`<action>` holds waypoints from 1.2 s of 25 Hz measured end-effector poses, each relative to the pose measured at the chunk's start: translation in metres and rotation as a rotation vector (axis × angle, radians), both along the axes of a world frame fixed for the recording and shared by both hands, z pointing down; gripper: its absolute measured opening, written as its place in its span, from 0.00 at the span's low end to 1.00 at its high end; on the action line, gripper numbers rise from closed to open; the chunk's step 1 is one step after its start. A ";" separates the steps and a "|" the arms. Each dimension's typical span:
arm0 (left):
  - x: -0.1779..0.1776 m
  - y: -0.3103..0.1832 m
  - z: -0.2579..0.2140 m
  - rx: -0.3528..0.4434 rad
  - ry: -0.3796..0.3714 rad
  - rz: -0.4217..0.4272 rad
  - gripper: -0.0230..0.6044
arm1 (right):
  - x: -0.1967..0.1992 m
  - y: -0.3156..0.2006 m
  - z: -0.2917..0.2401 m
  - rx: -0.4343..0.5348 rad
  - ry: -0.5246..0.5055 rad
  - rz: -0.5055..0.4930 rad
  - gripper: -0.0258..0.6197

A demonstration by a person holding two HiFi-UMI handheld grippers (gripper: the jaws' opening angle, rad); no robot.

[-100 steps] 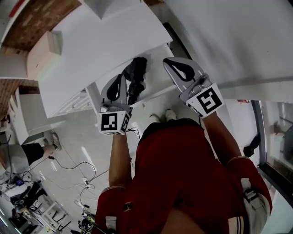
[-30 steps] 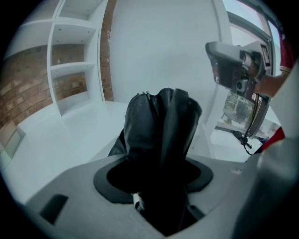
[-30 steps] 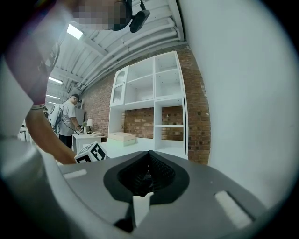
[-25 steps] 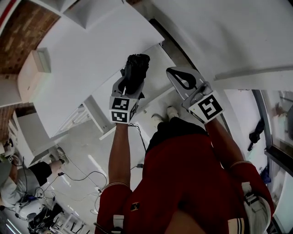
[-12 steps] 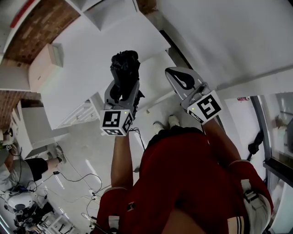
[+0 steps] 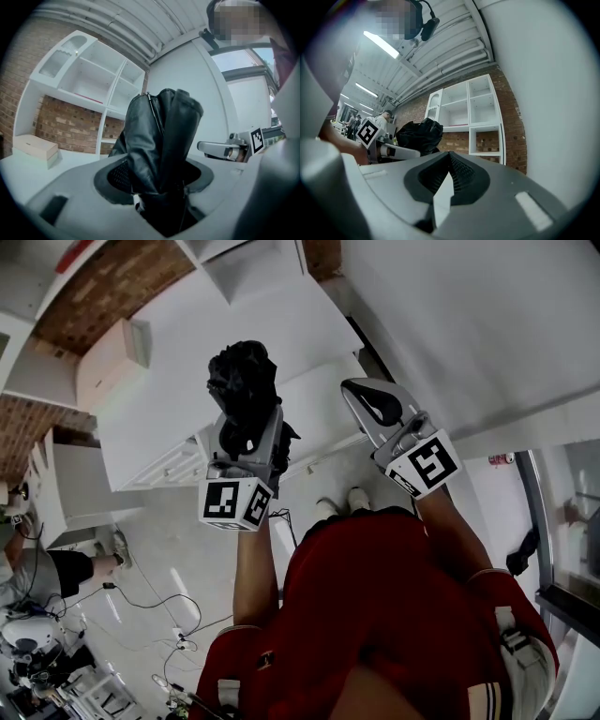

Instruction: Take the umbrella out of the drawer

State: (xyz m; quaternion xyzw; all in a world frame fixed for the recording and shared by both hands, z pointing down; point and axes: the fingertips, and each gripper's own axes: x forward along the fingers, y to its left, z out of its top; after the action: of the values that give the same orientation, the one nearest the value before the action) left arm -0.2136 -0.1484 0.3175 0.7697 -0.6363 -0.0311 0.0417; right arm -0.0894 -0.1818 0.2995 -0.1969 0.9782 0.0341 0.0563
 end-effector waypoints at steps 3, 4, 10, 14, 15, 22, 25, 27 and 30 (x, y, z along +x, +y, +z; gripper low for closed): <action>-0.002 0.006 -0.011 0.028 -0.004 -0.013 0.44 | 0.001 0.003 -0.006 0.011 -0.013 0.000 0.06; -0.003 0.008 -0.014 0.034 -0.007 -0.015 0.44 | 0.001 0.003 -0.008 0.014 -0.017 0.002 0.06; -0.017 0.005 -0.037 0.066 0.014 -0.018 0.44 | 0.000 -0.008 -0.020 0.017 -0.028 0.034 0.06; -0.015 0.006 -0.043 0.083 0.006 -0.014 0.44 | 0.006 -0.011 -0.019 0.016 -0.035 0.050 0.06; -0.014 0.006 -0.044 0.085 0.003 -0.014 0.44 | 0.007 -0.011 -0.019 0.017 -0.035 0.052 0.06; -0.015 0.005 -0.044 0.091 -0.002 -0.013 0.44 | 0.007 -0.010 -0.019 0.029 -0.028 0.056 0.06; -0.015 0.005 -0.044 0.093 -0.003 -0.012 0.44 | 0.007 -0.010 -0.019 0.031 -0.030 0.061 0.06; -0.015 0.005 -0.044 0.095 -0.003 -0.012 0.44 | 0.007 -0.011 -0.019 0.032 -0.030 0.061 0.06; -0.016 0.005 -0.043 0.095 -0.004 -0.014 0.44 | 0.007 -0.011 -0.019 0.031 -0.030 0.060 0.06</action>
State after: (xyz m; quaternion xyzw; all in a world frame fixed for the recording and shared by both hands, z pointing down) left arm -0.2291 -0.1439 0.2745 0.7662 -0.6397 -0.0598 0.0035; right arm -0.0820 -0.1931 0.2808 -0.2259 0.9702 0.0480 0.0728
